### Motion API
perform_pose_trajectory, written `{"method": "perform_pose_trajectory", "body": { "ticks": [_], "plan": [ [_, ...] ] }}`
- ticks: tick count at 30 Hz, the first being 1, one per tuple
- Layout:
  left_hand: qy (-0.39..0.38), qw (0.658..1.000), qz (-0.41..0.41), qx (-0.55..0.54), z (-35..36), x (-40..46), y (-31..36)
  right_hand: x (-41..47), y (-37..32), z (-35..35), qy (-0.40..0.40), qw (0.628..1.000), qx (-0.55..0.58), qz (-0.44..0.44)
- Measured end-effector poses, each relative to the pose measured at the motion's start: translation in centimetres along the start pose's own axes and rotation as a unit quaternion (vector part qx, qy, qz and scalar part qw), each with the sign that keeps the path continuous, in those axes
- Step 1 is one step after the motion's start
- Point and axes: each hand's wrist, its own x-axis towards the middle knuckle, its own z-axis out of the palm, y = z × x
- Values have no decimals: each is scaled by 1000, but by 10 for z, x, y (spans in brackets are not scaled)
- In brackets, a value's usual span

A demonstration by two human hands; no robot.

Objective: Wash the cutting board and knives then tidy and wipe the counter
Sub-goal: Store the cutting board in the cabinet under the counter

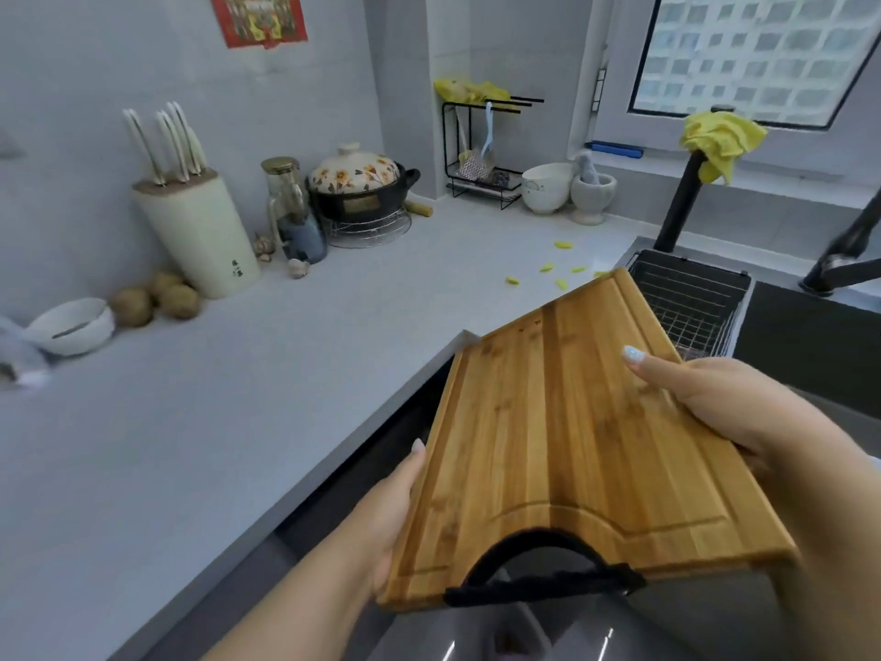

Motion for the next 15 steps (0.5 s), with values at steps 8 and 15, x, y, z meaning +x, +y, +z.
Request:
{"method": "perform_pose_trajectory", "body": {
  "ticks": [8, 15],
  "plan": [
    [49, 998, -39, -24, -31, -21, -46, 8, -9, 46, -31, 997, -69, -8],
    [132, 986, -63, -83, -74, -21, -82, 44, -4, 104, -118, 984, -127, 24]
  ]
}}
